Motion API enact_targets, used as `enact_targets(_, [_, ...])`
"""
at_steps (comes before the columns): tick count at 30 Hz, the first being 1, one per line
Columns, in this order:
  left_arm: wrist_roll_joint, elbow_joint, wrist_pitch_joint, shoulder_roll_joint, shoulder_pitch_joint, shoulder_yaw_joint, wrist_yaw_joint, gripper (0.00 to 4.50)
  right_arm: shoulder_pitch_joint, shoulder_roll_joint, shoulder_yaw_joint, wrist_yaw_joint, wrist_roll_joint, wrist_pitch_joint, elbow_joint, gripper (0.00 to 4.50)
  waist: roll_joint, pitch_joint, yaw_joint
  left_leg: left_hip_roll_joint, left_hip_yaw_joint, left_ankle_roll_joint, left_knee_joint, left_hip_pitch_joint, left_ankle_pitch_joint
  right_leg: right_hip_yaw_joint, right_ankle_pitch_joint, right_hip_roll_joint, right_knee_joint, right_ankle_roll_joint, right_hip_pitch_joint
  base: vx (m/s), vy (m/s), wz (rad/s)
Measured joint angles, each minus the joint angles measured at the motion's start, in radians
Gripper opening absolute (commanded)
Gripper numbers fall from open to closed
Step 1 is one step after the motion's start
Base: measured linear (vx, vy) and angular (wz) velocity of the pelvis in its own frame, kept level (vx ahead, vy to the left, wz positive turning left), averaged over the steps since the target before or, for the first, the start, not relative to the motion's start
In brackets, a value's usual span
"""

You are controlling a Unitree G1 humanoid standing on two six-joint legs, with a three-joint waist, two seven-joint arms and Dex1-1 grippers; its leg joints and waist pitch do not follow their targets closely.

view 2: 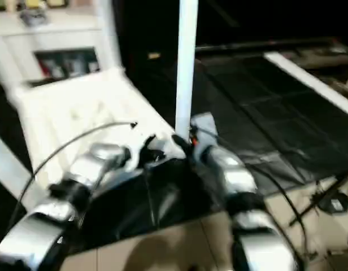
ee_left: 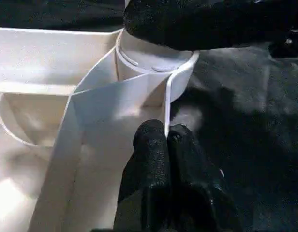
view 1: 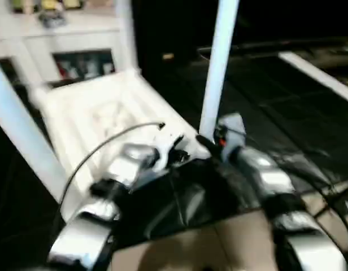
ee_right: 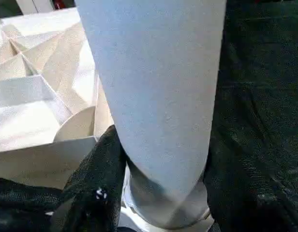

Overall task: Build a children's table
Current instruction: Rotate leg to tighten

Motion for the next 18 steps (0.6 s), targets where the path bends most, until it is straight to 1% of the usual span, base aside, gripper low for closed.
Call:
enact_targets(1, [0.002, 0.001, -0.008, 0.006, -0.001, 0.001, -0.002, 0.00, -0.006, 0.011, -0.005, -0.002, 0.000, -0.001, -0.002, 2.69, 0.021, -0.001, 0.001, 0.007, -0.010, 0.014, 0.010, -0.011, -0.029, -0.047, 0.001, -0.008, -0.027, 0.001, 0.007, 0.021, 0.009, -0.23])
enact_targets(2, [0.013, 0.005, -0.016, 0.011, -0.009, 0.000, 0.000, 0.00, -0.005, 0.026, -0.009, -0.002, 0.002, -0.004, -0.011, 2.72, 0.056, -0.003, -0.001, 0.031, -0.028, 0.016, 0.006, -0.028, -0.047, -0.106, -0.007, -0.018, -0.055, 0.011, 0.036, 0.244, 0.154, -0.50])
enact_targets(3, [0.020, 0.012, -0.017, 0.015, -0.026, -0.004, 0.000, 0.00, 0.000, 0.030, -0.014, -0.002, 0.004, -0.012, -0.017, 2.72, 0.051, 0.003, 0.009, 0.027, -0.040, -0.002, 0.008, -0.037, -0.044, -0.066, -0.052, -0.021, 0.028, 0.013, 0.029, 0.382, 0.105, -0.33])
enact_targets(4, [0.021, 0.012, -0.025, 0.008, -0.029, -0.010, 0.004, 0.00, 0.009, 0.028, -0.023, -0.002, 0.004, -0.018, -0.017, 2.76, 0.028, -0.003, 0.011, 0.021, -0.019, -0.014, 0.013, -0.029, -0.037, 0.008, -0.068, -0.031, 0.091, 0.031, 0.038, 0.372, 0.078, -0.09])
enact_targets(5, [0.022, 0.012, -0.039, 0.010, -0.026, -0.008, 0.004, 0.00, 0.007, 0.031, -0.025, -0.002, 0.005, -0.024, -0.016, 2.87, 0.012, -0.003, 0.012, 0.004, -0.022, -0.015, 0.007, -0.023, -0.036, 0.032, -0.082, -0.030, 0.101, 0.029, 0.029, 0.104, -0.033, 0.03])
enact_targets(6, [0.026, 0.013, -0.043, 0.012, -0.026, -0.011, -0.002, 0.00, 0.013, 0.031, -0.026, 0.000, 0.008, -0.031, -0.017, 3.03, 0.015, -0.007, 0.026, -0.016, -0.031, -0.016, -0.004, -0.029, -0.035, 0.036, -0.087, -0.030, 0.096, 0.033, 0.027, 0.000, 0.000, 0.00])
enact_targets(7, [0.032, 0.014, -0.054, 0.013, -0.026, -0.016, -0.011, 0.00, 0.020, 0.028, -0.026, 0.003, 0.012, -0.044, -0.018, 3.16, 0.015, -0.015, 0.039, -0.020, -0.031, -0.013, -0.017, -0.032, -0.031, 0.040, -0.086, -0.030, 0.091, 0.032, 0.020, 0.000, 0.000, 0.00])
enact_targets(8, [0.034, 0.014, -0.071, 0.014, -0.028, -0.023, -0.023, 0.00, 0.028, 0.022, -0.026, 0.012, 0.013, -0.057, -0.021, 3.16, 0.016, -0.018, 0.047, -0.017, -0.031, -0.009, -0.025, -0.037, -0.007, 0.040, -0.083, -0.025, 0.091, 0.027, 0.015, 0.000, 0.000, 0.00])
enact_targets(9, [0.034, 0.012, -0.082, 0.014, -0.028, -0.027, -0.033, 0.00, 0.030, 0.017, -0.026, 0.016, 0.013, -0.063, -0.022, 3.22, 0.019, -0.020, 0.055, -0.012, -0.032, -0.009, -0.027, -0.042, 0.030, 0.042, -0.080, -0.018, 0.096, 0.020, 0.007, 0.000, 0.000, 0.00])
enact_targets(10, [0.034, 0.012, -0.098, 0.019, -0.029, -0.032, -0.047, 0.00, 0.034, 0.016, -0.025, 0.022, 0.013, -0.070, -0.030, 3.33, 0.019, -0.021, 0.060, -0.005, -0.034, -0.011, -0.021, -0.050, 0.037, 0.042, -0.079, -0.011, 0.095, 0.017, 0.003, 0.000, 0.000, 0.00])
enact_targets(12, [0.034, 0.013, -0.117, 0.032, -0.032, -0.035, -0.066, 0.00, 0.059, -0.002, -0.018, 0.059, 0.014, -0.077, -0.068, 3.56, 0.016, -0.021, 0.068, -0.006, -0.030, -0.010, -0.021, -0.057, 0.037, 0.046, -0.076, -0.011, 0.093, 0.016, -0.004, 0.000, 0.000, 0.00])
enact_targets(13, [0.033, 0.011, -0.129, 0.042, -0.032, -0.042, -0.086, 0.00, 0.095, -0.026, -0.009, 0.111, 0.024, -0.078, -0.114, 3.56, 0.015, -0.021, 0.075, -0.007, -0.029, -0.009, -0.021, -0.059, 0.036, 0.051, -0.074, -0.011, 0.091, 0.016, -0.007, 0.000, 0.000, 0.00])
enact_targets(14, [0.034, 0.010, -0.137, 0.049, -0.032, -0.050, -0.104, 0.00, 0.128, -0.044, -0.005, 0.152, 0.037, -0.077, -0.155, 3.78, 0.014, -0.021, 0.082, -0.008, -0.027, -0.007, -0.021, -0.059, 0.035, 0.055, -0.073, -0.011, 0.090, 0.016, -0.008, 0.000, 0.000, 0.00])
enact_targets(15, [0.033, 0.010, -0.144, 0.059, -0.030, -0.054, -0.122, 0.00, 0.156, -0.061, -0.001, 0.193, 0.047, -0.077, -0.186, 3.78, 0.014, -0.021, 0.085, -0.010, -0.025, -0.005, -0.020, -0.058, 0.034, 0.059, -0.072, -0.011, 0.089, 0.016, -0.008, 0.000, 0.000, 0.00])
enact_targets(16, [0.033, 0.010, -0.154, 0.072, -0.027, -0.054, -0.134, 0.00, 0.181, -0.073, 0.003, 0.231, 0.053, -0.074, -0.212, 3.90, 0.013, -0.020, 0.087, -0.011, -0.023, -0.005, -0.020, -0.058, 0.034, 0.063, -0.071, -0.011, 0.089, 0.017, -0.008, 0.000, 0.000, 0.00])
enact_targets(18, [0.035, -0.010, -0.157, 0.091, -0.016, -0.056, -0.150, 0.00, 0.219, -0.097, 0.004, 0.293, 0.093, -0.032, -0.270, 3.97, 0.013, -0.020, 0.087, -0.011, -0.020, -0.005, -0.020, -0.057, 0.034, 0.065, -0.067, -0.011, 0.086, 0.015, -0.008, 0.000, 0.000, 0.00])
